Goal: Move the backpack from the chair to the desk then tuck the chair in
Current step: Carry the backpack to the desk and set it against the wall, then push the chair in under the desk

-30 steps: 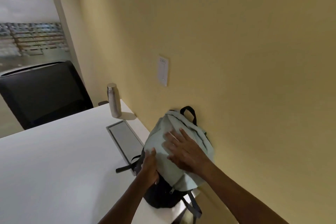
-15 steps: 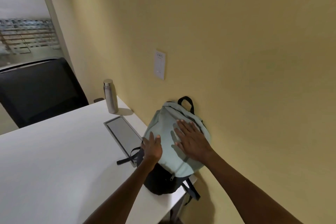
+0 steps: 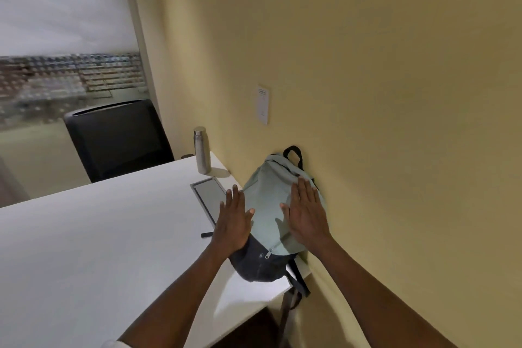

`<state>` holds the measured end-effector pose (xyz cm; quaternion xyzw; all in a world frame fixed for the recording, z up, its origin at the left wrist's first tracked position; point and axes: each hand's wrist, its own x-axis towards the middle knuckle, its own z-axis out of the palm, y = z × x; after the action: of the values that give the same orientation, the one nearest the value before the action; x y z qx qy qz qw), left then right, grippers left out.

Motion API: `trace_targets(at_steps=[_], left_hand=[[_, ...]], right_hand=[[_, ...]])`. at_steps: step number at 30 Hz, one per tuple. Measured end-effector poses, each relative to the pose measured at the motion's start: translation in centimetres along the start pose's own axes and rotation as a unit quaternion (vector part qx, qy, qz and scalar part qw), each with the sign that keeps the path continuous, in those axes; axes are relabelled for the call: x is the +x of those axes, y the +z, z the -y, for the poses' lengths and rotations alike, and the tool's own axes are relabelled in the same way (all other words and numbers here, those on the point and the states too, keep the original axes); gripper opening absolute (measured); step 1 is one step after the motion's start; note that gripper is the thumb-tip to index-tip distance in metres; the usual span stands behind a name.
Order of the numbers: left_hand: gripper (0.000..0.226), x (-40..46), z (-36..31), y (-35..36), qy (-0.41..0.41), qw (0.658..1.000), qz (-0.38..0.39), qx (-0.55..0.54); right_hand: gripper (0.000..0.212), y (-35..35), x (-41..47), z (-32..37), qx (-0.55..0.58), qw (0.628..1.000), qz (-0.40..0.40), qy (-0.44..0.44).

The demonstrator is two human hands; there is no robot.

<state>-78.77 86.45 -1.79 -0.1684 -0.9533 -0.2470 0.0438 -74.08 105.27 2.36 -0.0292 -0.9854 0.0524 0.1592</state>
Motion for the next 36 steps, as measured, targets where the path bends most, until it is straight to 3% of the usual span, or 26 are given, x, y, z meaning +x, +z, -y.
trace_targets(at_steps=[8,16,26,36], left_hand=[[0.064,-5.2,-3.9,-2.7,-0.03,0.997,-0.076,-0.017],[0.064,-10.6,-7.0,-5.0,-0.038,0.994,-0.1,0.003],[0.064,-16.6,-7.0,-7.6,-0.026,0.994,-0.105,0.028],[0.064,-27.3,-5.6,-10.8,0.024,0.998,-0.055,-0.007]], right_hand=[[0.07,-3.8,-4.6,-1.7,0.044,0.999,-0.025,-0.019],[0.07,-7.1,-8.5,-2.1,0.083,0.996,-0.021,-0.037],[0.071,-10.1,-14.0,-0.4,0.067,0.997,-0.029,-0.019],[0.073,-12.5,-25.4,5.0,0.046,0.998,-0.049,0.006]])
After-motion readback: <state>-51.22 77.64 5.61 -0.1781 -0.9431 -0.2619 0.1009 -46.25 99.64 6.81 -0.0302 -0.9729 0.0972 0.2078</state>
